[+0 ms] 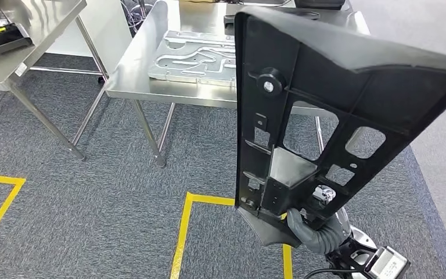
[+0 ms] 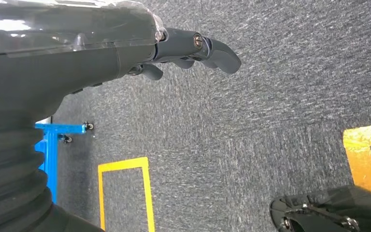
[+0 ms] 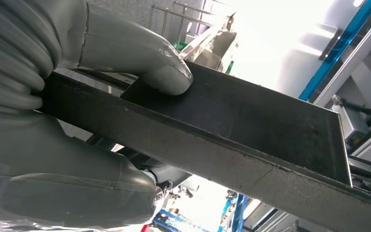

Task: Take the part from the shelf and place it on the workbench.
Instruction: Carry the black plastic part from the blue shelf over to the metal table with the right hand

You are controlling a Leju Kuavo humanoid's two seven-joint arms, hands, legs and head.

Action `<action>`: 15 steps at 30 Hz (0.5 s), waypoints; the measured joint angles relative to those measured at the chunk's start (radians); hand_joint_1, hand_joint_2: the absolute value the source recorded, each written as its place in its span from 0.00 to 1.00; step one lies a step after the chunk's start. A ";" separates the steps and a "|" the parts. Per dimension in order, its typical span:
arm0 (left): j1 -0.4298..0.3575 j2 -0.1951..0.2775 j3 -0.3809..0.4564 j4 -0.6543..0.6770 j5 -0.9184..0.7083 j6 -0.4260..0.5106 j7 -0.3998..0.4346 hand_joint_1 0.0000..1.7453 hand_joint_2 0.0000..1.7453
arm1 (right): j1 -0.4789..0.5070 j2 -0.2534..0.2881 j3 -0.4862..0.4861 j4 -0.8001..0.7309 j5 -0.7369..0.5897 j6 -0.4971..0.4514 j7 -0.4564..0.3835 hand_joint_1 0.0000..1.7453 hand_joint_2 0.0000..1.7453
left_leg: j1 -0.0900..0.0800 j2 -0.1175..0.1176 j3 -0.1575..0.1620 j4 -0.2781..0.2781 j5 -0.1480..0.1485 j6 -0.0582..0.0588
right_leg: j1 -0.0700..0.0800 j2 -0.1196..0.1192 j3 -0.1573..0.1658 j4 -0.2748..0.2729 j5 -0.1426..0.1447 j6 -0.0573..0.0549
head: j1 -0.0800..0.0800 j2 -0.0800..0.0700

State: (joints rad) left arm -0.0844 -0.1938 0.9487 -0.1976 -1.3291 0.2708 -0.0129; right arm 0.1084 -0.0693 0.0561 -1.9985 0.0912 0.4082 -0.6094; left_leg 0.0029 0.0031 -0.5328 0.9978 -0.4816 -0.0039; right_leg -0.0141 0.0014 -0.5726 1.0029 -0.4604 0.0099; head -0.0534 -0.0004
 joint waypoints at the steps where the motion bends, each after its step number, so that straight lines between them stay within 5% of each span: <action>1: 0.000 0.000 0.000 0.000 0.000 0.000 0.000 0.00 1.00 | 0.000 0.000 0.000 0.000 0.000 -0.001 -0.002 1.00 1.00 | 0.001 0.000 -0.005 0.016 -0.011 -0.006 | -0.001 0.001 0.003 -0.002 -0.001 -0.007 | 0.000 0.000; 5: 0.001 0.001 0.000 0.000 -0.001 0.003 0.001 0.00 1.00 | 0.005 -0.001 0.000 0.010 -0.004 0.000 -0.010 1.00 1.00 | 0.003 0.000 -0.122 0.253 -0.117 -0.016 | 0.001 0.001 0.013 -0.004 -0.008 -0.026 | 0.000 0.000; 7: 0.004 0.002 0.000 0.000 -0.003 0.008 0.003 0.00 1.00 | 0.012 -0.001 0.000 0.016 -0.006 0.001 -0.014 1.00 1.00 | 0.003 0.000 -0.157 0.299 -0.109 -0.014 | 0.006 0.004 0.019 -0.004 -0.013 -0.028 | 0.000 0.000; 11: 0.006 0.005 0.000 0.000 -0.008 0.013 0.003 0.00 1.00 | 0.016 -0.001 0.000 0.024 -0.009 0.002 -0.020 1.00 1.00 | -0.006 -0.004 -0.059 0.061 0.025 0.014 | 0.014 0.010 0.041 -0.004 -0.029 -0.022 | 0.000 0.000; 15: 0.004 0.006 0.000 0.000 -0.016 0.014 0.003 0.00 1.00 | 0.020 -0.001 0.000 0.028 -0.013 0.004 -0.023 1.00 1.00 | -0.011 -0.004 -0.033 0.005 0.030 0.030 | 0.010 0.011 0.046 -0.005 -0.039 -0.001 | 0.000 0.000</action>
State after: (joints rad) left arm -0.0807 -0.1878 0.9484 -0.1976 -1.3452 0.2847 -0.0094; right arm 0.1280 -0.0702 0.0559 -1.9708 0.0778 0.4118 -0.6324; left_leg -0.0082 -0.0010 -0.5660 1.0023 -0.4514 0.0262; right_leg -0.0037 0.0124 -0.5266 0.9977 -0.4989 0.0087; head -0.0535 -0.0004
